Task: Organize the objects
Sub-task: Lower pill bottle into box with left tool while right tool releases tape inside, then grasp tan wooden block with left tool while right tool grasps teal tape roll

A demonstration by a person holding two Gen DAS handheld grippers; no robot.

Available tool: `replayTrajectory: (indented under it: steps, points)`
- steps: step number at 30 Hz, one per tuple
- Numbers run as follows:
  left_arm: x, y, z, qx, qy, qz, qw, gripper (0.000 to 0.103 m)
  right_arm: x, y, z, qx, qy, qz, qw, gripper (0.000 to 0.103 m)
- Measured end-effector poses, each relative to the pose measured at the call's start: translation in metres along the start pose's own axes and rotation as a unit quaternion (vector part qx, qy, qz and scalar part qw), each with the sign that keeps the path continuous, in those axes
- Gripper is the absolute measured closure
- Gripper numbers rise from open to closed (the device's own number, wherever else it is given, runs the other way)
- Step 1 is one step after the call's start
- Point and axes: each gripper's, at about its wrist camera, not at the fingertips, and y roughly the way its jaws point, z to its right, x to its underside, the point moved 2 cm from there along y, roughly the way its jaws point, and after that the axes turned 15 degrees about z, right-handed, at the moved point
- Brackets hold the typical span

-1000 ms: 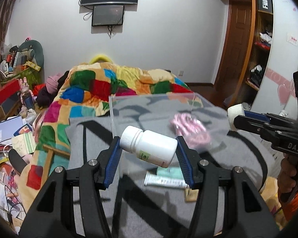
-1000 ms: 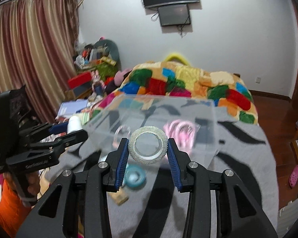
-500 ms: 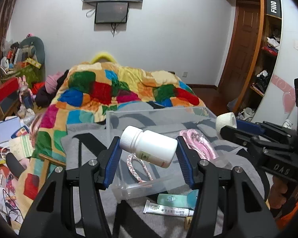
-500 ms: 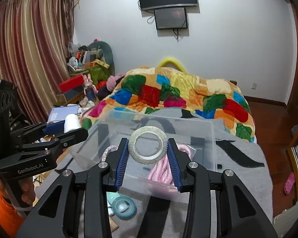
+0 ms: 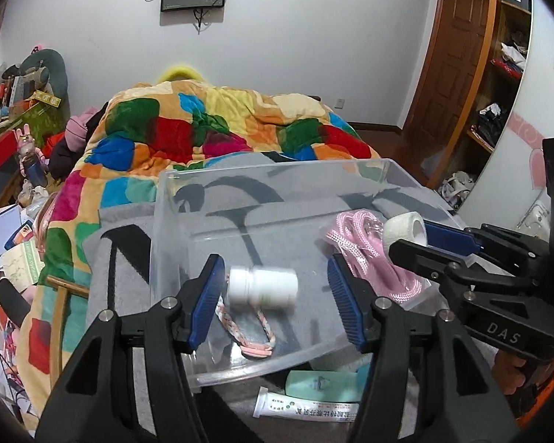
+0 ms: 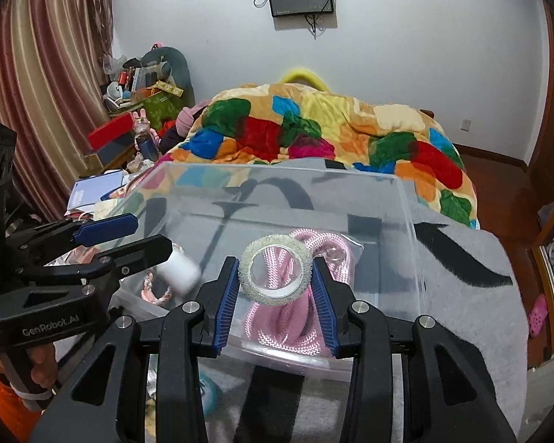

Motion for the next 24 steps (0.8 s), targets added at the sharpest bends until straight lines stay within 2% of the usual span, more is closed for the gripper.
replayTrajectory:
  steps: [2, 5, 12, 17, 24]
  points:
    - [-0.001, -0.004, 0.001, -0.001, 0.001, 0.002, 1.0, 0.043, 0.001, -0.003, 0.0, -0.006, 0.001, -0.002, 1.0, 0.066]
    - [-0.005, -0.014, 0.001, -0.001, 0.005, 0.011, 0.9999, 0.041, -0.001, -0.009, 0.0, -0.01, 0.002, 0.002, 1.0, 0.055]
    - [-0.01, -0.05, 0.0, -0.015, 0.012, 0.047, 0.9987, 0.015, -0.005, -0.039, -0.006, -0.025, -0.002, 0.023, 0.999, 0.053]
    - [0.005, -0.064, -0.001, -0.017, 0.015, 0.04, 0.999, 0.012, 0.002, -0.058, -0.016, -0.046, -0.011, 0.025, 0.999, 0.053]
    - [0.04, -0.065, -0.001, -0.018, 0.028, 0.004, 0.9994, 0.011, 0.037, -0.053, -0.04, -0.076, -0.035, -0.02, 0.996, 0.053]
